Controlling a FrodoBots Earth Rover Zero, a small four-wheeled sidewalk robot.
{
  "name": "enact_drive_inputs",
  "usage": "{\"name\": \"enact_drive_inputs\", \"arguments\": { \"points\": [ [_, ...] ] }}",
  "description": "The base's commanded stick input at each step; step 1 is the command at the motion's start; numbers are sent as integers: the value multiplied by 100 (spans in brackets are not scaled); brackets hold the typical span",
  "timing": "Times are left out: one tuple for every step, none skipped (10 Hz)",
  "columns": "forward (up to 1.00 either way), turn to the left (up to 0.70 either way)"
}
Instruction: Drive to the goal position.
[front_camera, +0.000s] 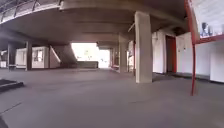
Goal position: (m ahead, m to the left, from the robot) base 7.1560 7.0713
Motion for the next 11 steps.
{"name": "enact_drive_inputs", "arguments": {
  "points": [
    [50,10],
    [50,26],
    [50,47],
    [50,2],
    [50,0],
    [50,0],
    [50,0],
    [50,0],
    [50,0],
    [50,0],
    [50,0]
  ]
}}
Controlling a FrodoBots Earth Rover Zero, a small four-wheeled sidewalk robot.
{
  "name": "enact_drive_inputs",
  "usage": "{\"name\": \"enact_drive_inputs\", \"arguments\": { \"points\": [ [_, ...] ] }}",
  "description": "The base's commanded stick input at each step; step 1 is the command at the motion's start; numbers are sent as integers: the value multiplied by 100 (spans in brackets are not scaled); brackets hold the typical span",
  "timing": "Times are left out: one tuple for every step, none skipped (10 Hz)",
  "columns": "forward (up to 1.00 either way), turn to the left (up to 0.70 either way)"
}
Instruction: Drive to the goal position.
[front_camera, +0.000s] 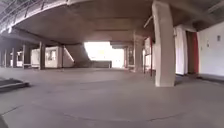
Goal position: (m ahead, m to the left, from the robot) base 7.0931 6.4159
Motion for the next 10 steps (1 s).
{"name": "enact_drive_inputs", "arguments": {
  "points": [
    [50,0],
    [50,0],
    [50,0],
    [50,0],
    [50,0],
    [50,0],
    [50,0],
    [50,0],
    [50,0],
    [50,0]
  ]
}}
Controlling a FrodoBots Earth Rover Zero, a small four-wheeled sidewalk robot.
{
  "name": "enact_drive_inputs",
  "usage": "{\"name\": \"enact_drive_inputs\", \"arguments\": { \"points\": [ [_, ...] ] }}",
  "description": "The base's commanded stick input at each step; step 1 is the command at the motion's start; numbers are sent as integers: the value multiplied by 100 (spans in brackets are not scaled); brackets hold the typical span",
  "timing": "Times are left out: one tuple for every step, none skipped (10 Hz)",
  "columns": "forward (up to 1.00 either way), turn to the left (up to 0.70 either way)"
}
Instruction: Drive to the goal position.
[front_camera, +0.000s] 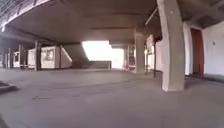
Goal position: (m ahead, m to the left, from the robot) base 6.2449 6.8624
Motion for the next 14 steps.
{"name": "enact_drive_inputs", "arguments": {
  "points": [
    [50,0],
    [50,0],
    [50,0],
    [50,0],
    [50,0],
    [50,0],
    [50,0],
    [50,0],
    [50,0],
    [50,0],
    [50,0],
    [50,0],
    [50,0],
    [50,0]
  ]
}}
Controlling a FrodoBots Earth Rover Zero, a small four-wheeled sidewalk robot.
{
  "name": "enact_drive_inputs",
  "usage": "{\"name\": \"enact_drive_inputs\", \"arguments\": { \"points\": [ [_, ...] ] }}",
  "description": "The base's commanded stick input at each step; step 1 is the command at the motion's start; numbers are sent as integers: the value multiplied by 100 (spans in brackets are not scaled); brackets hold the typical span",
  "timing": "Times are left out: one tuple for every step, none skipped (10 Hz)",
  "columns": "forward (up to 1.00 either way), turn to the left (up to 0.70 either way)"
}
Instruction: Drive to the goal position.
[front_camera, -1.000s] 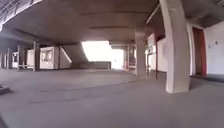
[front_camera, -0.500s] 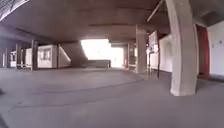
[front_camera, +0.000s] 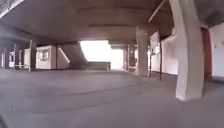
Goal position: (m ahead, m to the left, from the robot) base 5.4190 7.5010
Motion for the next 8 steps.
{"name": "enact_drive_inputs", "arguments": {
  "points": [
    [50,0],
    [50,0],
    [50,0],
    [50,0],
    [50,0],
    [50,0],
    [50,0],
    [50,0]
  ]
}}
